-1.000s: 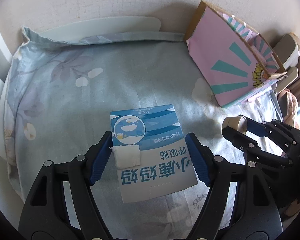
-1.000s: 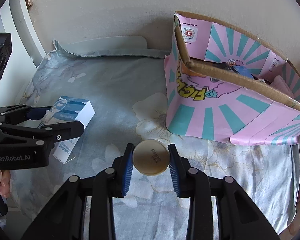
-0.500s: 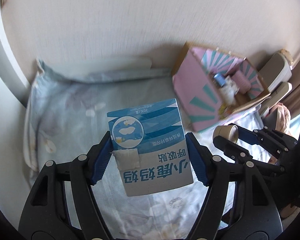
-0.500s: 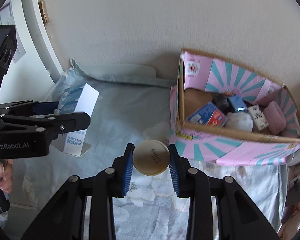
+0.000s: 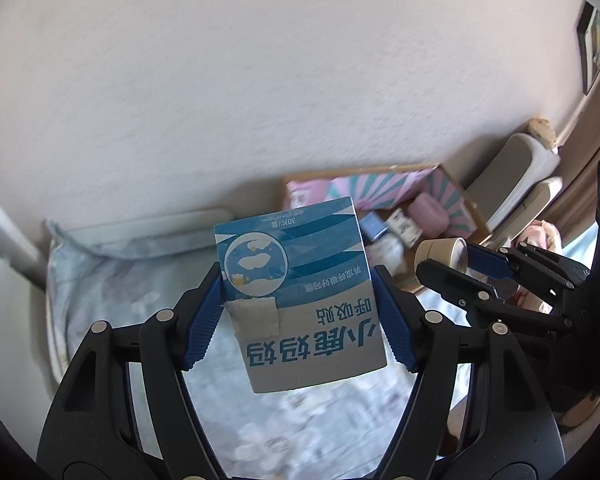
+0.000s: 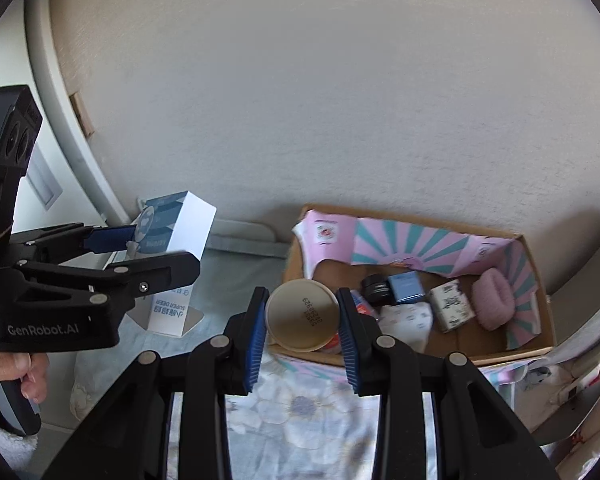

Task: Organize objects
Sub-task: 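Carry the milk carton and tape roll over the cardboard box with both tools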

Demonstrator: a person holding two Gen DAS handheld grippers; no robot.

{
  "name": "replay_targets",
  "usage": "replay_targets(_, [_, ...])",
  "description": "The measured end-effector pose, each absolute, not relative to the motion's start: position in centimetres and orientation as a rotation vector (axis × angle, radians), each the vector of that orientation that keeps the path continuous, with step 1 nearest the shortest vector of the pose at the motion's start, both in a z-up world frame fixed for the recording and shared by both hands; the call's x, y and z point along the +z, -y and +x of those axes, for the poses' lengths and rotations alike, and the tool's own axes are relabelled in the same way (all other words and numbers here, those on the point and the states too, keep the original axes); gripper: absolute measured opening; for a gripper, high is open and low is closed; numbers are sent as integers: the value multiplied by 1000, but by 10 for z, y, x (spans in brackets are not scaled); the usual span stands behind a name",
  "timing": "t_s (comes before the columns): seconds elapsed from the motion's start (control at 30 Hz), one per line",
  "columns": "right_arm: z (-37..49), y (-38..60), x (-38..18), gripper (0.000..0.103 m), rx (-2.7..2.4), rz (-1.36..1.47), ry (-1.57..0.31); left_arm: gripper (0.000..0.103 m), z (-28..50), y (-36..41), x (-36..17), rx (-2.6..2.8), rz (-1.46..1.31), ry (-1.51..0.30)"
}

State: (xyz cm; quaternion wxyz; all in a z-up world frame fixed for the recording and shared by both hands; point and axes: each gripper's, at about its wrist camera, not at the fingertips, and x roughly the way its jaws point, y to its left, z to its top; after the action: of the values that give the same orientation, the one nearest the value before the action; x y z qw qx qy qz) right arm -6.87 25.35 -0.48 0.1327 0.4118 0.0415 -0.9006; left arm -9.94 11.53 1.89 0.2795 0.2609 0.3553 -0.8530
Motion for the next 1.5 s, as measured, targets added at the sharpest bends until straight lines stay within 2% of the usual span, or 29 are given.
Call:
replay_targets(0.3, [-83, -335, 7, 31, -2679, 1241, -95, 69, -174, -126, 44, -2334, 691, -961])
replay_targets(0.63, [-96, -411, -4, 31, -2696, 1297, -79, 69, -247, -144, 41, -2348, 709, -1013])
replay_targets(1.07, [-115, -428, -9, 31, -2618, 1301, -96, 69, -282, -139, 36, -2279, 750, -1036])
replay_targets(1.5, [-184, -419, -38, 31, -2504, 1377, -98, 69, -304, -92, -17, -2169, 862, -1118])
